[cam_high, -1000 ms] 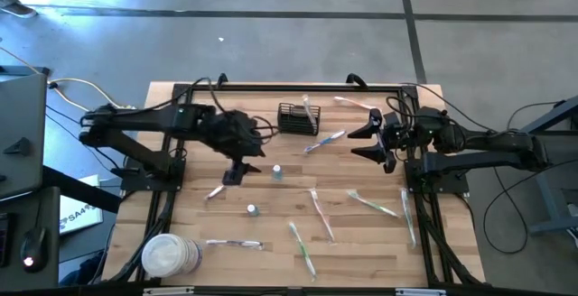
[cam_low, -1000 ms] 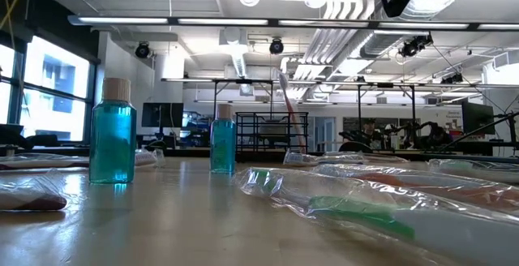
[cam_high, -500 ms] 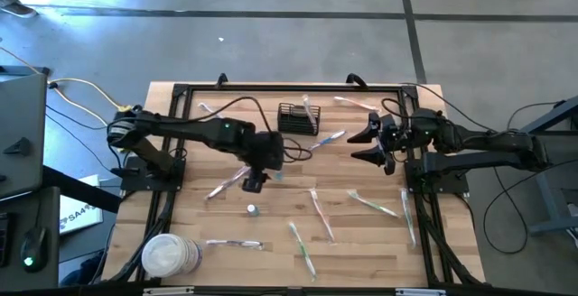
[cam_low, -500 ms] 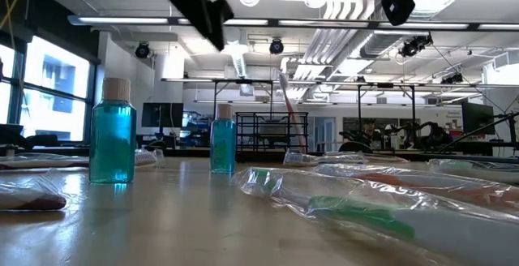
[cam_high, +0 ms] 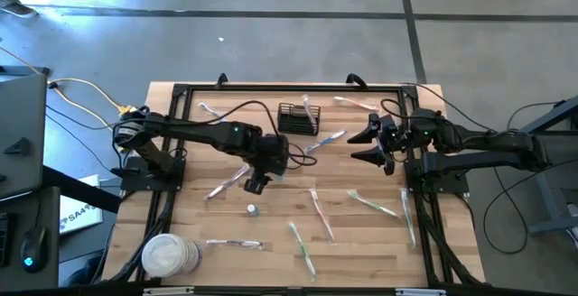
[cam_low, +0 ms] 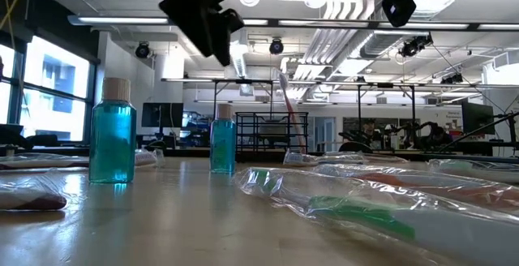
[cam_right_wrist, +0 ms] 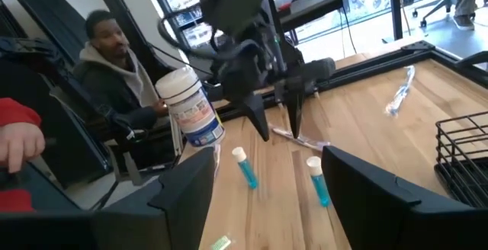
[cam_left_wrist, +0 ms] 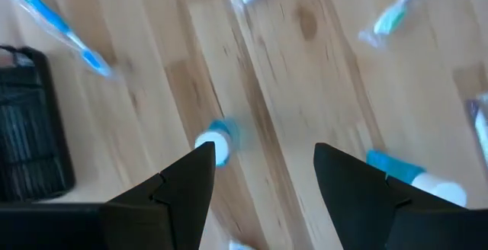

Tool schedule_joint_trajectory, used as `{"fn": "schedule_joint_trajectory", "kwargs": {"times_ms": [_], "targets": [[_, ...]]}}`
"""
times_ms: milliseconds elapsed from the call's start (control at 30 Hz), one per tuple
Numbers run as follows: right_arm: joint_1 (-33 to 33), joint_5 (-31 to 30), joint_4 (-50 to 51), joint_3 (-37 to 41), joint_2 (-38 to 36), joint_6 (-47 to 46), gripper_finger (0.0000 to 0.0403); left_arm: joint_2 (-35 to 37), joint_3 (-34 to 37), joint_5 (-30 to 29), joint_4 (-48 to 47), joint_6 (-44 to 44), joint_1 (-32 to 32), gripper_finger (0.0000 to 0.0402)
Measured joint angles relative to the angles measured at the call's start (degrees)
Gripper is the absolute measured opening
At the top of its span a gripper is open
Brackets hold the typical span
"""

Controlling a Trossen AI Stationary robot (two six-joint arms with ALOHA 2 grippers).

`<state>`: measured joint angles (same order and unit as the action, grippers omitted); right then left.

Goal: Pick & Place toothbrushing station
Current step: Put the top blue mouthwash into the mesh organizer

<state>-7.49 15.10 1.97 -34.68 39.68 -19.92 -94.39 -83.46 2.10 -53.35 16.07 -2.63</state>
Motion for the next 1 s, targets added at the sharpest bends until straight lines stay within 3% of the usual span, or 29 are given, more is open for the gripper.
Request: {"fn": "schedule_joint_trajectory", "kwargs": {"times_ms": [433, 700, 1000], "targets": [[0.0, -0.1, 1.3, 0.0, 0.0, -1.3, 0.0236, -3.6, -0.1, -2.2, 1.3, 1.7, 2.4, 0.0223], [0.0, -0.1, 1.3, 0.0, 0.0, -1.3, 0.0236, -4.4, 0.0, -1.2, 0.4, -4.8, 6.5, 0.0222], [0.0, -0.1, 1.4, 0.0, 0.0, -1.3, 0.0236, -5.8, -0.1, 1.9, 1.1, -4.5, 4.8, 0.0222]]}}
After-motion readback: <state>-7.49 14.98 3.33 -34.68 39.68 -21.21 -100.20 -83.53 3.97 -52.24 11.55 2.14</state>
